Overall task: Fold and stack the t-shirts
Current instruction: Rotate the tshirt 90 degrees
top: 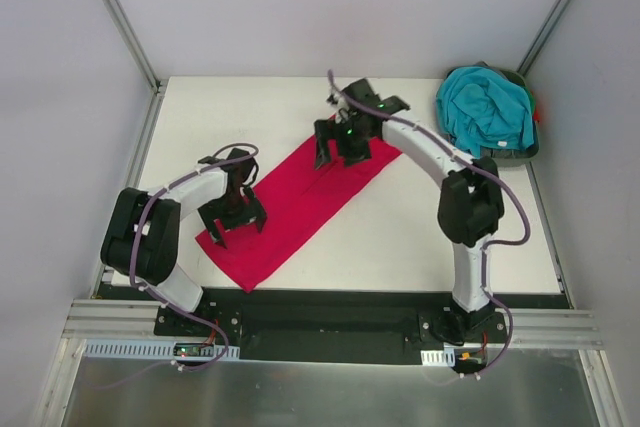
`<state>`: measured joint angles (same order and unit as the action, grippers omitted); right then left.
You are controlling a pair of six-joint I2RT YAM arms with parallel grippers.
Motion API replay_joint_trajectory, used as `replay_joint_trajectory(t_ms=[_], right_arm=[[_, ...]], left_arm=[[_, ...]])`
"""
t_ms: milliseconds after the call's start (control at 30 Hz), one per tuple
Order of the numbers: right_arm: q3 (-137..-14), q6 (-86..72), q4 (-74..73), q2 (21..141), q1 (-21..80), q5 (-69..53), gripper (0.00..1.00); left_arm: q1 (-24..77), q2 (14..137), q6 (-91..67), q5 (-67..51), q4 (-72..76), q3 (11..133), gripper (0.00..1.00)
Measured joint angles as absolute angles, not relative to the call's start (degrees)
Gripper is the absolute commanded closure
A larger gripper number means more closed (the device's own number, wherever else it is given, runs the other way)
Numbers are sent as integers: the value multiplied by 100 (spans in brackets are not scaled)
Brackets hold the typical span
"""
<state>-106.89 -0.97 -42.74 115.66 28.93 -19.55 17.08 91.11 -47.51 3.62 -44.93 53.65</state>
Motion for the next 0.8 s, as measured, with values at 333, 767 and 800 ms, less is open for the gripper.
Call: replay_joint_trajectory(t_ms=[333, 767, 800], right_arm=[[-9848, -648, -4025, 12287, 3701, -1778, 4], [-11336, -556, -4681, 13410, 2410, -2058, 4], [-11592, -489, -4746, 13557, 2307, -2106, 4]], left_arm=[[2274, 8847, -4890, -183, -3791, 4827, 1], [3240, 9470, -5452, -934, -3454, 5498, 1], [3282, 9564, -5468, -993, -3398, 5621, 1]])
